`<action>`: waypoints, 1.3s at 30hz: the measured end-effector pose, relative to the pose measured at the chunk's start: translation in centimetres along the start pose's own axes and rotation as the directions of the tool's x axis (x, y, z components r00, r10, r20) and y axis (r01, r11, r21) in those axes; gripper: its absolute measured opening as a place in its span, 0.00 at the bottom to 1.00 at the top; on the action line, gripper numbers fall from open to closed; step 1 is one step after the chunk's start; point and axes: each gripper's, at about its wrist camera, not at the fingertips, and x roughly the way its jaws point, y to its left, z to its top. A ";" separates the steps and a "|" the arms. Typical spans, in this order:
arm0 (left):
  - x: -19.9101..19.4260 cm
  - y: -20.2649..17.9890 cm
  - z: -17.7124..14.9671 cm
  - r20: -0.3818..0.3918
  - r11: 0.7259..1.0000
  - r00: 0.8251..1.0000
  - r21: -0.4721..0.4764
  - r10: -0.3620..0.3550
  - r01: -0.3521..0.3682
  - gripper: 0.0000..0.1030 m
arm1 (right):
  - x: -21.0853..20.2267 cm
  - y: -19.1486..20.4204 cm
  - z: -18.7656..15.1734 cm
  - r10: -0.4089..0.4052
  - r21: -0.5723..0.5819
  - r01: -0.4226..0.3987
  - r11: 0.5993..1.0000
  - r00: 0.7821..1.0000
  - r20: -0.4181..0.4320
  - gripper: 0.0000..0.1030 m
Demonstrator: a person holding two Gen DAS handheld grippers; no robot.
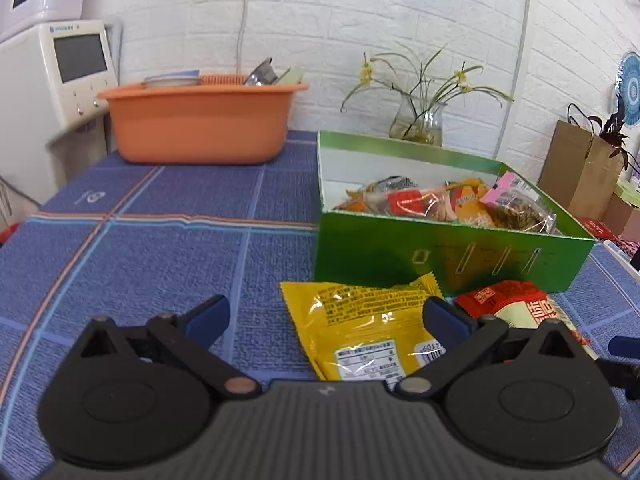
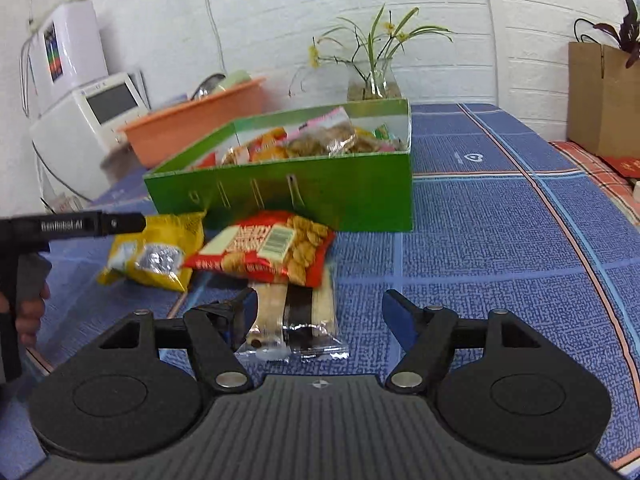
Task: Organize snacks
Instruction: 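Grasp the yellow snack bag with the left tool while the right tool grasps the black-labelled cake bag, then lift both snacks and carry them over the green box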
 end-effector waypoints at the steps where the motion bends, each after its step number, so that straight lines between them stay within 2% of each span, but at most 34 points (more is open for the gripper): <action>1: 0.3 -0.4 -0.1 -0.010 1.000 1.000 0.006 -0.003 0.003 0.99 | 0.3 0.3 -0.1 -0.008 -0.010 0.008 1.000 1.000 -0.008 1.00; 5: 1.3 -2.0 -0.4 -0.032 0.998 0.999 0.056 -0.021 0.023 0.99 | 1.1 1.3 0.1 0.001 -0.057 -0.003 0.998 1.000 -0.022 1.00; 9: 2.5 -3.2 -0.8 -0.054 0.994 0.999 0.107 -0.003 0.009 1.00 | 2.0 2.3 0.0 -0.013 -0.134 0.007 0.991 0.999 -0.044 1.00; 10: 2.7 -3.2 -0.8 -0.062 0.994 0.998 0.105 -0.006 0.012 1.00 | 2.1 2.6 0.0 -0.012 -0.177 0.004 0.984 0.999 -0.049 1.00; 13: 3.1 -2.8 -1.0 -0.090 0.997 0.995 0.071 -0.032 0.038 0.97 | 1.9 2.2 0.2 0.022 -0.195 -0.035 0.980 0.997 -0.070 1.00; 14: 3.0 -2.8 -1.1 -0.094 0.995 0.995 0.084 -0.044 0.052 0.93 | 1.7 2.1 0.2 0.029 -0.205 -0.044 0.978 0.997 -0.074 1.00; 15: 2.7 -2.8 -1.1 -0.095 0.994 0.994 0.086 -0.062 0.070 0.82 | 1.4 1.9 0.2 0.038 -0.208 -0.052 0.977 0.997 -0.074 1.00; 16: 2.3 -2.7 -1.1 -0.098 0.992 0.991 0.078 -0.090 0.098 0.75 | 1.0 1.8 0.1 0.040 -0.216 -0.055 0.975 0.996 -0.074 0.95; 18: 1.7 -2.6 -1.2 -0.114 0.991 0.987 0.062 -0.110 0.117 0.69 | 0.3 1.3 -0.1 0.037 -0.211 -0.056 0.976 0.995 -0.094 0.95; 20: 0.9 -2.3 -1.6 -0.117 0.988 0.984 0.058 -0.133 0.141 0.67 | -0.6 1.0 -0.4 0.036 -0.208 -0.058 0.976 0.993 -0.111 0.94; 25: -1.8 -0.9 -2.8 -0.138 0.980 0.970 -0.016 -0.200 0.200 0.62 | -3.1 -0.7 -1.2 0.071 -0.118 -0.090 0.989 0.985 -0.156 0.93; 30: -4.9 -0.6 -4.3 -0.123 0.979 0.971 -0.015 -0.205 0.204 0.61 | -5.2 -2.8 -1.9 0.188 0.104 -0.172 0.980 0.967 -0.170 0.93; 33: -6.7 -0.8 -4.8 -0.093 0.979 0.975 -0.017 -0.203 0.202 0.61 | -6.1 -2.7 -2.2 0.221 0.166 -0.199 0.966 0.966 -0.130 0.93; 39: -9.3 -2.1 -5.1 -0.025 0.986 0.986 0.009 -0.167 0.167 0.61 | -6.9 -0.4 -2.1 0.248 0.130 -0.248 0.960 0.969 0.010 0.93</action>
